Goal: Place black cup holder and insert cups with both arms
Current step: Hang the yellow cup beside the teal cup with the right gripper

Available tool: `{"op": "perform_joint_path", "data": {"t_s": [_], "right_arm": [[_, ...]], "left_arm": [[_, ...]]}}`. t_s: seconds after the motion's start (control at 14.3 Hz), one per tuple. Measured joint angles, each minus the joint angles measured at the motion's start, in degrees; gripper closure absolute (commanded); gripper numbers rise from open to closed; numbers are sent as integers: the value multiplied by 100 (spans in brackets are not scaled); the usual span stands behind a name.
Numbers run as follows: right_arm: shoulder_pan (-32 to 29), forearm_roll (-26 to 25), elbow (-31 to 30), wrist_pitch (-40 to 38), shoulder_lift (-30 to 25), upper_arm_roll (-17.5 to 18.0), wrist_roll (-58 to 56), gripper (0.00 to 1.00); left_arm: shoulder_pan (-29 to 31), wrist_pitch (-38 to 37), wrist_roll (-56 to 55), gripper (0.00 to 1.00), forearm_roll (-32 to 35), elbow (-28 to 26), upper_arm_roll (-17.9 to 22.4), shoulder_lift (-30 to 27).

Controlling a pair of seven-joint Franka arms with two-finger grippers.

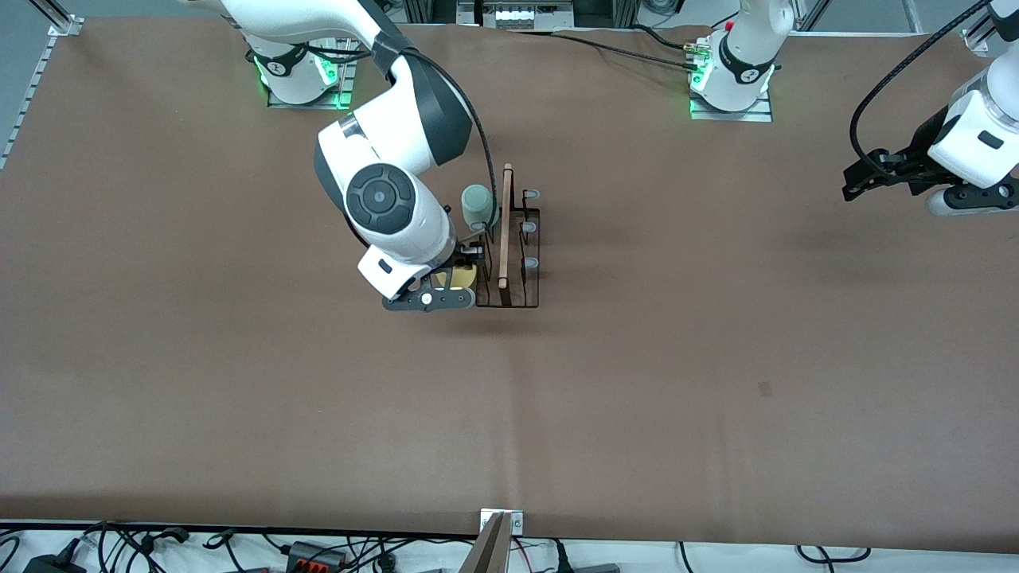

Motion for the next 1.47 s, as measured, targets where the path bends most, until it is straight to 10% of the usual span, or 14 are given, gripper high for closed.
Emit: {"op": "perform_joint_path", "data": {"t_s": [1.47], "right_arm": [[255,46,-297,621,412,-12,11,75]], "left_arm": [[34,-39,0,0,0,2,3,1]]}}
